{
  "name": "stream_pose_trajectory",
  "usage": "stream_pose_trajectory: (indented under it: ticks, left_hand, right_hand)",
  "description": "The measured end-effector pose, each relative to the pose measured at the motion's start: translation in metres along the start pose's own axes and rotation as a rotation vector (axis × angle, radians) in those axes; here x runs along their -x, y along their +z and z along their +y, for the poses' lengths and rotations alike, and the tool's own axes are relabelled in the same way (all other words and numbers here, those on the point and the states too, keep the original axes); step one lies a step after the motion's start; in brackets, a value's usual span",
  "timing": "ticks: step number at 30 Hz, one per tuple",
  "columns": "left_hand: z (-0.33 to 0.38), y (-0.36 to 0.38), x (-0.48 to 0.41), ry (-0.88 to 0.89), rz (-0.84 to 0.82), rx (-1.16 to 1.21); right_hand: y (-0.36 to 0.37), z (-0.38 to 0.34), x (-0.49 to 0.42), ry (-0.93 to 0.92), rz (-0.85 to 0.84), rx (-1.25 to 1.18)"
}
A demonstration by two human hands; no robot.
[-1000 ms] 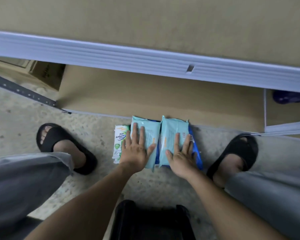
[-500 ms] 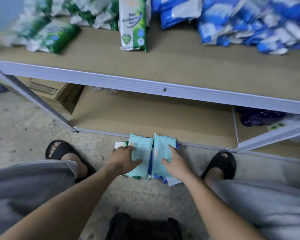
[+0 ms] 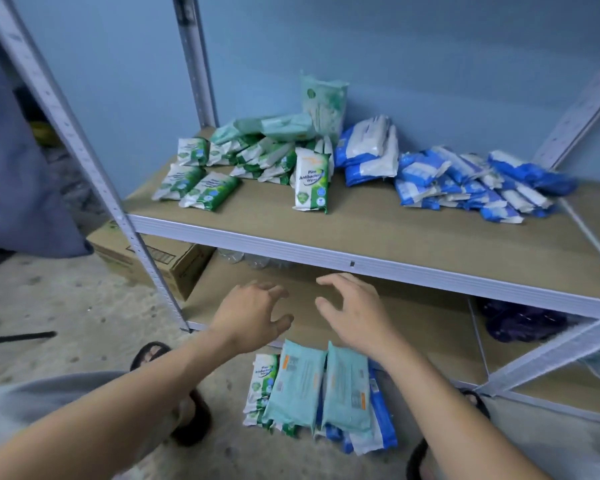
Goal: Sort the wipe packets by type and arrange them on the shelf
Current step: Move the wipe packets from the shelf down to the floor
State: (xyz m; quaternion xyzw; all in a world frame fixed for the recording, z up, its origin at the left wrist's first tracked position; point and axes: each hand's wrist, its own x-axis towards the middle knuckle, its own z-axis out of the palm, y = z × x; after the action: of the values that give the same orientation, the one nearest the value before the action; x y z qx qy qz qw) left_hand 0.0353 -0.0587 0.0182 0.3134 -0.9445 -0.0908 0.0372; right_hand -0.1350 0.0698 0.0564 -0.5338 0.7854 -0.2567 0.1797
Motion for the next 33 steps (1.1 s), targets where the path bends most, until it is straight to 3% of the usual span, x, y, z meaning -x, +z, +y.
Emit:
stream_pose_trajectory:
  ticks: [5, 9, 13, 17, 24, 33]
  left_hand:
    - [-0.022, -0.060, -0.011, 0.056, 0.191, -0.044]
    - [-0.050, -0.086, -0.020, -0.020, 0.317, 0.001]
    - [-0.090, -0.081, -0.026, -0.087, 0.433, 0.030]
    - [-0.107, -0.079, -0.047, -0.225, 0.579, 0.210]
    - [-0.105, -0.069, -0.089, -0.321, 0.592, 0.174]
    - [-0.097, -0.064, -0.122, -0.492, 0.577, 0.144]
  right_hand:
    - [-0.031, -0.036, -0.032, -0.118, 0.094, 0.039]
    - [-0.038, -0.043, -0.070, -0.122, 0.185, 0.075]
    - [-0.037, -0.040, -0.110, -0.060, 0.270, 0.082]
    - [-0.029, -0.042, -0.150, 0.048, 0.406, -0.016]
    - [0.005, -0.041, -0.183, 0.175, 0.594, -0.123]
    - [0.008, -0.038, -0.185, 0.124, 0.671, -0.143]
